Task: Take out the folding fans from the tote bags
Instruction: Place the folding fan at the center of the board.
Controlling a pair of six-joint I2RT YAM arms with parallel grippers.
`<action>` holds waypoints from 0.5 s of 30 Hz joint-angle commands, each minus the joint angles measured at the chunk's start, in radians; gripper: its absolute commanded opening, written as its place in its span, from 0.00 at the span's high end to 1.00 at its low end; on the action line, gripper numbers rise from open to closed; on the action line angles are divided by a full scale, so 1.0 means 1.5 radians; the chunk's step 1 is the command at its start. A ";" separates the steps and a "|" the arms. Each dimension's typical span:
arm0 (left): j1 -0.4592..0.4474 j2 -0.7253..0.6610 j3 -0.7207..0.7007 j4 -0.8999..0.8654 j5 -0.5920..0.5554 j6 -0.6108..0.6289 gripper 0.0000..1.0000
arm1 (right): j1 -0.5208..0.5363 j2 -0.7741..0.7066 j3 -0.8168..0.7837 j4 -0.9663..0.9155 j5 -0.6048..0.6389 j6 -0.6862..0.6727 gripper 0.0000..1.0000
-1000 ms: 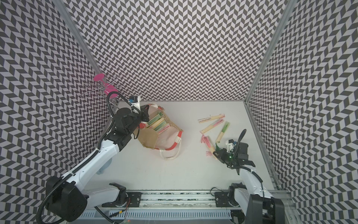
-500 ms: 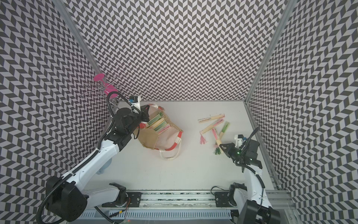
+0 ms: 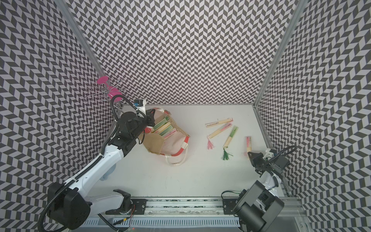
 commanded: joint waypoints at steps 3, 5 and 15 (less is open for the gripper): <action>0.005 -0.003 0.000 0.056 0.017 -0.018 1.00 | -0.004 0.046 -0.031 0.080 0.024 0.003 1.00; 0.005 -0.004 0.001 0.056 0.015 -0.018 1.00 | -0.005 0.051 -0.039 0.077 0.047 0.000 0.98; 0.005 -0.009 0.002 0.056 0.011 -0.017 1.00 | -0.004 0.059 -0.053 0.042 0.093 -0.014 0.62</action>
